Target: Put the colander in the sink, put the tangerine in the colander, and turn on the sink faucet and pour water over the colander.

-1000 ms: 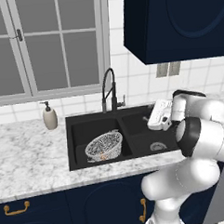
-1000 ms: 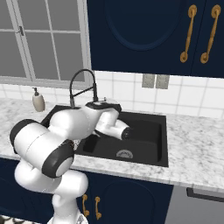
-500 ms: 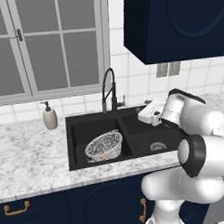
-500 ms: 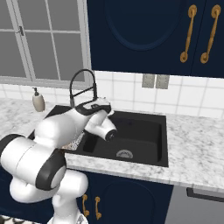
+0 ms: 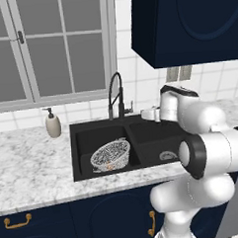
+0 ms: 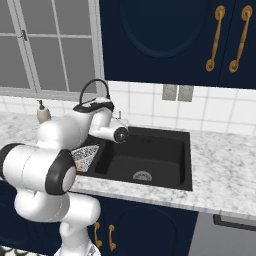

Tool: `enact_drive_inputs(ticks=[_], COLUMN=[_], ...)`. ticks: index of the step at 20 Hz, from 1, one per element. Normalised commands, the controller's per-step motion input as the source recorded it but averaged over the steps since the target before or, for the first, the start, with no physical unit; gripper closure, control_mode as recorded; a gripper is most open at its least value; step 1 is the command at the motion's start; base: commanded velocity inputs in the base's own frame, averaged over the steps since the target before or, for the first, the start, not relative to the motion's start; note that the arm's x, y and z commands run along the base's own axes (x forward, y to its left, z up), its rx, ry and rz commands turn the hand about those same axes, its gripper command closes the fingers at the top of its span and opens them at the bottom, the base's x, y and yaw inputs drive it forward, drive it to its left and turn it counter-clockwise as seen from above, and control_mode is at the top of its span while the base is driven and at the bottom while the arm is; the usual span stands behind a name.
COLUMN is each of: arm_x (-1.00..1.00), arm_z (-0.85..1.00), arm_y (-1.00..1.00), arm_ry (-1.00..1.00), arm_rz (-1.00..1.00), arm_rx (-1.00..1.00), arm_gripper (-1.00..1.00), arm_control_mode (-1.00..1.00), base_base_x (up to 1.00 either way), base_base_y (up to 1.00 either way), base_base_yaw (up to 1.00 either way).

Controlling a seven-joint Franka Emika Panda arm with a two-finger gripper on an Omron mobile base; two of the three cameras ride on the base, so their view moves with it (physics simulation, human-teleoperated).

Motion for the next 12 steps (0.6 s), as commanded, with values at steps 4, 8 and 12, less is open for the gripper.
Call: enact_drive_inputs(ticks=[4,8,12], arm_x=[0.25,0.22,0.27], arm_z=[-0.08,-0.37,-0.52], arm_y=[-0.48,-0.17,-0.01], arm_ry=[0.05,0.0,-0.04], arm_rz=[-0.06,-0.04,-0.05], arm_rx=[0.05,0.0,0.0], arm_gripper=[-1.0,-1.0,-1.0], arm_control_mode=[-1.0,-1.0,-1.0], base_base_x=[0.0,0.0,0.0], base_base_y=[0.0,0.0,0.0], base_base_yaw=[0.0,0.0,0.0])
